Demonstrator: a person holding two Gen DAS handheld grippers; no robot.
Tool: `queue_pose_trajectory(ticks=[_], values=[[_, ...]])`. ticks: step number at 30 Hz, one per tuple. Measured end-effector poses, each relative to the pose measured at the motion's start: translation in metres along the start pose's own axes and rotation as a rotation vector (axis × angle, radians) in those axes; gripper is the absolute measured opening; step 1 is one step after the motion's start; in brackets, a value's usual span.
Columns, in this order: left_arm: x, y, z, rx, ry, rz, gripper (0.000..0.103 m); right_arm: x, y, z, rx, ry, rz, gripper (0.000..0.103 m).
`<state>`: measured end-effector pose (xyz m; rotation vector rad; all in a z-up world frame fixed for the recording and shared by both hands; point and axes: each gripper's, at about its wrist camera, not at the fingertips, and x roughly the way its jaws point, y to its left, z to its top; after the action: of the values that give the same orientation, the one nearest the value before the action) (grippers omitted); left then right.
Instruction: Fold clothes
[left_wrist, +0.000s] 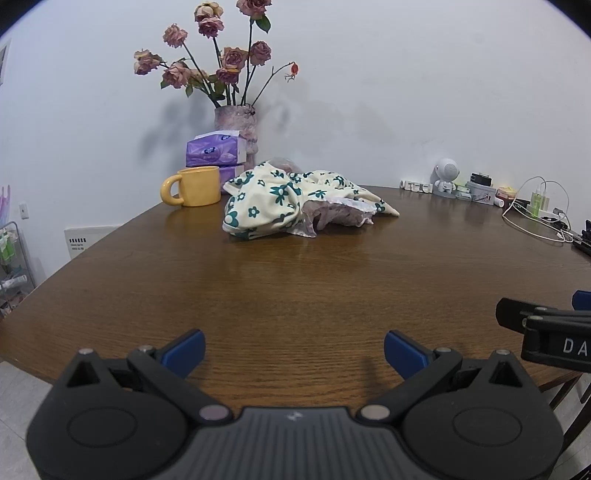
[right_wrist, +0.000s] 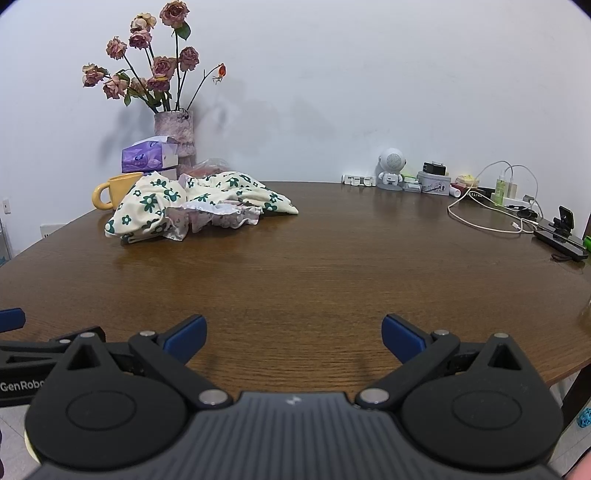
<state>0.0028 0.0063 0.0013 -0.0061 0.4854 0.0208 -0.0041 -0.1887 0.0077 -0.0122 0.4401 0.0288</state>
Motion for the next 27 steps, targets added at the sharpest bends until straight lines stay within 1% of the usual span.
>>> queue_pose_trajectory(ticks=[27], values=[[0.0011, -0.0001, -0.0026, -0.004, 0.004, -0.001, 0.103, 0.0009, -0.0012, -0.0005, -0.007, 0.011, 0.013, 0.103]])
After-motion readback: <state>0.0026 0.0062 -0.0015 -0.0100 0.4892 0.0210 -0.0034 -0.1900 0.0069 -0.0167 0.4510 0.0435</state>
